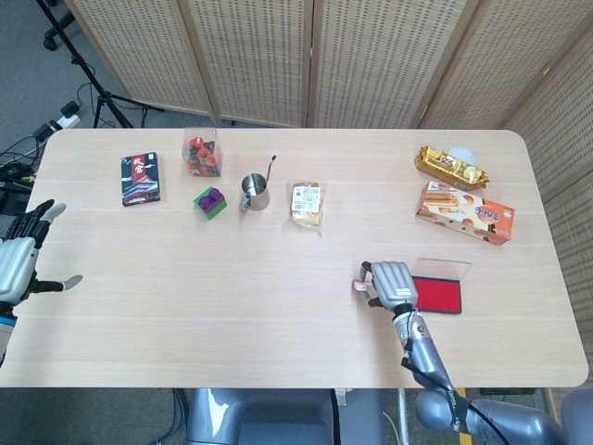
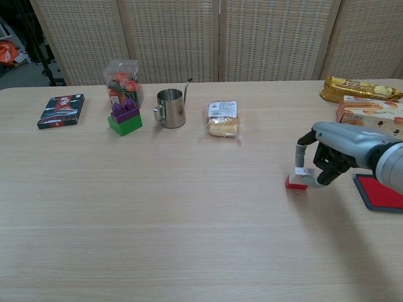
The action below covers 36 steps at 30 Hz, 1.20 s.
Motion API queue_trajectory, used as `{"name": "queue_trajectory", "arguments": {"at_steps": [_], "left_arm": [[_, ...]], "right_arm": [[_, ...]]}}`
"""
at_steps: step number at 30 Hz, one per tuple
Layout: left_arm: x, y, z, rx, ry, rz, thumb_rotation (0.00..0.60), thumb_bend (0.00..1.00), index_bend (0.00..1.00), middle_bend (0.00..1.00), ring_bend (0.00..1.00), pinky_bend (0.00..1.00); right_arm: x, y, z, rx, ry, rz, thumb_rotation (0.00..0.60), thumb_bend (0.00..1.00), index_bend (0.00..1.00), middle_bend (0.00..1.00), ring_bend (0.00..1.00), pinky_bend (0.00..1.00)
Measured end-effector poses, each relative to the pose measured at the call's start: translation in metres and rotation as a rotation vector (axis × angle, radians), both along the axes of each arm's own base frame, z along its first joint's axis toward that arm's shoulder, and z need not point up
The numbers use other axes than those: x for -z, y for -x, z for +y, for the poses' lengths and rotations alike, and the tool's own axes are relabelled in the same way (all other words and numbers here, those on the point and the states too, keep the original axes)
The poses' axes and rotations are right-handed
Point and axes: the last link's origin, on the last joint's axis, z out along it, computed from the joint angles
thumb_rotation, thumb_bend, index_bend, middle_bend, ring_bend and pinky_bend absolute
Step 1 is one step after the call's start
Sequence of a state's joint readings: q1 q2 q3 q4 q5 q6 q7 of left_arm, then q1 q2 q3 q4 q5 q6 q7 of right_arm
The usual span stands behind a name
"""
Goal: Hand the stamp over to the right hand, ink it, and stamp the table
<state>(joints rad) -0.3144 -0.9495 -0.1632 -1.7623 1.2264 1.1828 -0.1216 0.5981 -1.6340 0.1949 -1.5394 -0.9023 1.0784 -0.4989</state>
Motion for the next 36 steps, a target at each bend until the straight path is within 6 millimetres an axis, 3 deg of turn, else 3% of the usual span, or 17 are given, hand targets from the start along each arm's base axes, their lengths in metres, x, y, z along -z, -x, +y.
{"name": "queue_trajectory", "arguments": {"at_steps": [16, 36], "left_arm": [[0.000, 0.000, 0.000, -0.002, 0.003, -0.002, 0.600, 0.06, 0.00, 0.00, 0.00, 0.00], [-0.001, 0.000, 0.000, -0.003, 0.005, -0.003, 0.600, 0.06, 0.00, 0.00, 0.00, 0.00]], "right_arm": [[0.001, -0.001, 0.000, 0.004, 0.000, 0.009, 0.600, 0.36, 0.40, 0.94, 0.99, 1.00], [-0.006, -0.007, -0.011, 0.007, 0.040, 0.015, 0.600, 0.36, 0.40, 0.94, 0.99, 1.00]]}}
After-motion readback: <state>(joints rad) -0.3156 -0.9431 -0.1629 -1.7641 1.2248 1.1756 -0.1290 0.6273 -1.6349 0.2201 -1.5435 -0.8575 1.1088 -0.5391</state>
